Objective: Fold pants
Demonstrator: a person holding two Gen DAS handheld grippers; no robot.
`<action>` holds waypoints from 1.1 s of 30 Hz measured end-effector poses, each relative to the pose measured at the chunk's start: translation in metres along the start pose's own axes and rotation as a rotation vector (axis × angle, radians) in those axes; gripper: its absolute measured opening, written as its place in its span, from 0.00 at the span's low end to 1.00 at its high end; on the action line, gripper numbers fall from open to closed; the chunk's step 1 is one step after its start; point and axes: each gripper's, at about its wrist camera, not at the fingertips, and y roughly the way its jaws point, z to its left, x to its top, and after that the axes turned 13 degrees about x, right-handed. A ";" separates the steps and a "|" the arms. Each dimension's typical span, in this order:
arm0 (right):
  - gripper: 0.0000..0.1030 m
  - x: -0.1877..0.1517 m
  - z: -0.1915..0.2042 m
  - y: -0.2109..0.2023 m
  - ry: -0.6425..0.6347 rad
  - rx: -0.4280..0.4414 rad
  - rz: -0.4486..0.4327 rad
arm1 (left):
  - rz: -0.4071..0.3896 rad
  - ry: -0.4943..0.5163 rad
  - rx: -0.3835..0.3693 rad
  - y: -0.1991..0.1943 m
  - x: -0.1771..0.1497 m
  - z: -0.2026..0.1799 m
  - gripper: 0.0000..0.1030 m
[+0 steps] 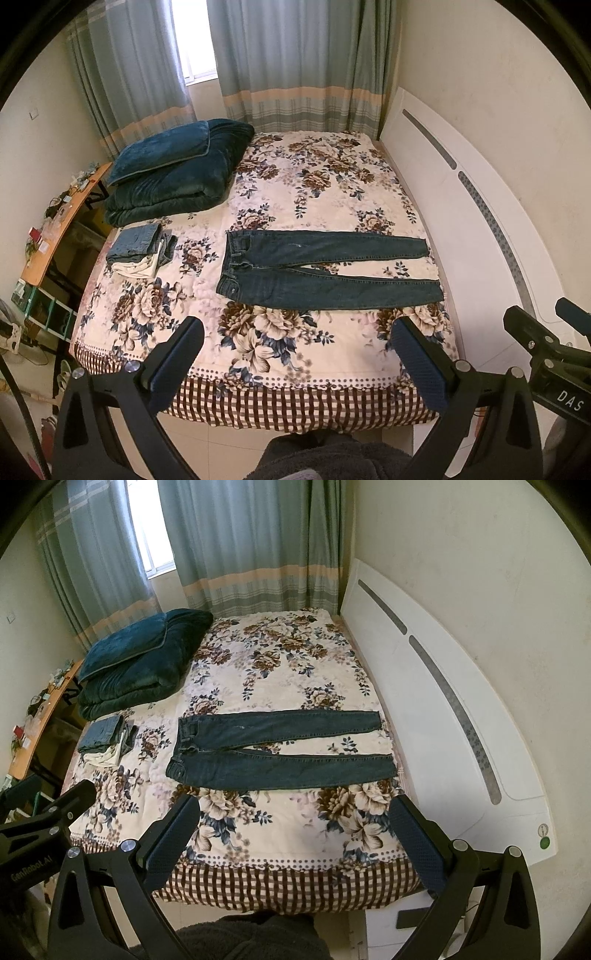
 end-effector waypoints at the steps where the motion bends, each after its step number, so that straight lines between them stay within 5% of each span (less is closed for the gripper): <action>1: 1.00 -0.002 0.000 0.001 0.000 -0.001 -0.001 | 0.001 -0.002 -0.002 0.000 0.000 0.001 1.00; 24: 1.00 0.019 0.012 0.007 0.028 0.031 0.019 | 0.018 -0.032 0.049 0.020 0.007 -0.004 1.00; 28: 1.00 0.027 -0.014 0.048 0.093 0.060 0.035 | 0.032 -0.061 0.088 0.061 0.016 -0.016 1.00; 33: 1.00 0.025 -0.060 0.147 0.191 0.124 0.112 | 0.083 -0.045 0.187 0.140 0.023 -0.036 1.00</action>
